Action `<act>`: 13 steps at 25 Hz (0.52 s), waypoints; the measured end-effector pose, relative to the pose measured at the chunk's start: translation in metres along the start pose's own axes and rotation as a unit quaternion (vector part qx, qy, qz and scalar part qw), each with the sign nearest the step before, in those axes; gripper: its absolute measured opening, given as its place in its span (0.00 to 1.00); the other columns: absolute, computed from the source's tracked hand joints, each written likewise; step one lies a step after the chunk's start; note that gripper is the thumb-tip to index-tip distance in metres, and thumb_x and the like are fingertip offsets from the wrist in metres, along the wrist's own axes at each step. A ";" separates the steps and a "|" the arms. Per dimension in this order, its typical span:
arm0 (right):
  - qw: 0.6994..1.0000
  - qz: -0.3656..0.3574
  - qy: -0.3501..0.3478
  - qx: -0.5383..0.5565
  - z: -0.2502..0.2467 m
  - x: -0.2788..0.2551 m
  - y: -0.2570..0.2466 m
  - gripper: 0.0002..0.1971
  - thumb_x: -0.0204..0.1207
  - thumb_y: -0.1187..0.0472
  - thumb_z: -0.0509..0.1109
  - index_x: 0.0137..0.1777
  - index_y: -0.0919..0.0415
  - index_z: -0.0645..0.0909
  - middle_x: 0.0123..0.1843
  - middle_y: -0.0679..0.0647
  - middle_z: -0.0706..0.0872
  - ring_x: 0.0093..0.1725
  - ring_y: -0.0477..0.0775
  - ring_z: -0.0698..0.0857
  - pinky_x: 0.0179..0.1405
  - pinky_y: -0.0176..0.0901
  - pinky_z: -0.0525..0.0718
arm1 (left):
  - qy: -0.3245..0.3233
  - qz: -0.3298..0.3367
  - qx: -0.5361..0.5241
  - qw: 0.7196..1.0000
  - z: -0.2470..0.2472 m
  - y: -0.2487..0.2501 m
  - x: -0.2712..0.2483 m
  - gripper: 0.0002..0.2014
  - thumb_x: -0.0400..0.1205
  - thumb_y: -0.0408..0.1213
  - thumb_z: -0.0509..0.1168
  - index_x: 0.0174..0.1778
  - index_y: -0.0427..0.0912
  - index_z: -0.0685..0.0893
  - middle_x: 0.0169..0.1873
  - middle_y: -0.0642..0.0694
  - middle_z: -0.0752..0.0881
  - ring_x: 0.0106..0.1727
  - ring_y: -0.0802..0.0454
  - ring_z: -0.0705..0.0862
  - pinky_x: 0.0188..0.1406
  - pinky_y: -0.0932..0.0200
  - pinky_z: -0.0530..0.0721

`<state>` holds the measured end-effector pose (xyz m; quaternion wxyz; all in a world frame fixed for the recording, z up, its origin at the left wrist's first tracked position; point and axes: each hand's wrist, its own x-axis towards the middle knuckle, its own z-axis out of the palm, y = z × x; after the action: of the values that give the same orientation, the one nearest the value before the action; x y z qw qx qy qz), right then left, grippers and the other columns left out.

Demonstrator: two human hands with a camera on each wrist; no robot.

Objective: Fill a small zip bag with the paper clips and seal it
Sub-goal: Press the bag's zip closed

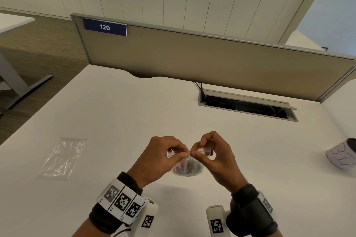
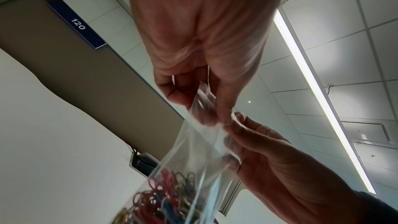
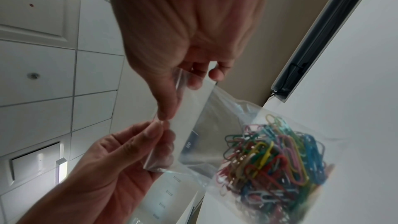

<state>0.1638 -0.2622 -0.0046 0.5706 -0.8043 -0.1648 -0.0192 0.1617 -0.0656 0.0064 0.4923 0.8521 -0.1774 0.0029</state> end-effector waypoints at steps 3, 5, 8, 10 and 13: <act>0.999 0.013 0.026 0.012 0.000 0.000 0.002 0.14 0.72 0.70 0.75 0.42 0.60 0.69 0.40 0.53 0.90 0.35 0.49 0.83 0.35 0.28 0.77 | 0.003 -0.011 0.022 1.000 -0.003 -0.002 0.000 0.06 0.73 0.42 0.75 0.44 0.49 0.90 0.39 0.57 0.90 0.44 0.59 0.84 0.42 0.72 0.80; 0.999 0.021 0.040 0.018 0.000 0.000 0.002 0.15 0.73 0.72 0.74 0.40 0.60 0.68 0.37 0.53 0.90 0.37 0.43 0.86 0.34 0.26 0.79 | 0.008 -0.012 0.036 0.999 -0.003 -0.003 0.000 0.03 0.75 0.41 0.74 0.43 0.49 0.89 0.38 0.57 0.89 0.44 0.60 0.83 0.41 0.72 0.78; 0.998 0.029 0.048 0.024 0.001 -0.002 -0.001 0.16 0.72 0.74 0.73 0.39 0.61 0.67 0.38 0.57 0.90 0.36 0.38 0.86 0.33 0.23 0.78 | 0.005 -0.004 0.046 0.999 -0.002 -0.002 0.001 0.01 0.76 0.38 0.72 0.40 0.47 0.87 0.36 0.56 0.88 0.43 0.60 0.83 0.40 0.75 0.76; 0.998 0.029 0.051 0.023 0.002 -0.002 -0.001 0.17 0.72 0.74 0.74 0.39 0.61 0.67 0.38 0.58 0.90 0.36 0.38 0.86 0.32 0.22 0.78 | 0.006 -0.007 0.046 0.999 -0.002 -0.002 0.003 0.01 0.75 0.37 0.73 0.38 0.46 0.88 0.35 0.56 0.88 0.42 0.60 0.83 0.39 0.75 0.76; 0.997 0.028 0.062 0.026 0.000 -0.002 0.002 0.17 0.72 0.73 0.74 0.39 0.60 0.67 0.36 0.55 0.90 0.37 0.42 0.87 0.33 0.24 0.77 | 0.030 -0.032 0.016 0.999 -0.003 -0.004 0.003 0.02 0.73 0.40 0.75 0.38 0.48 0.89 0.35 0.56 0.90 0.41 0.59 0.85 0.39 0.72 0.78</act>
<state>0.1626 -0.2629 -0.0071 0.6010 -0.7906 -0.1071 -0.0488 0.1666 -0.0624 0.0051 0.4836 0.8646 -0.1353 0.0159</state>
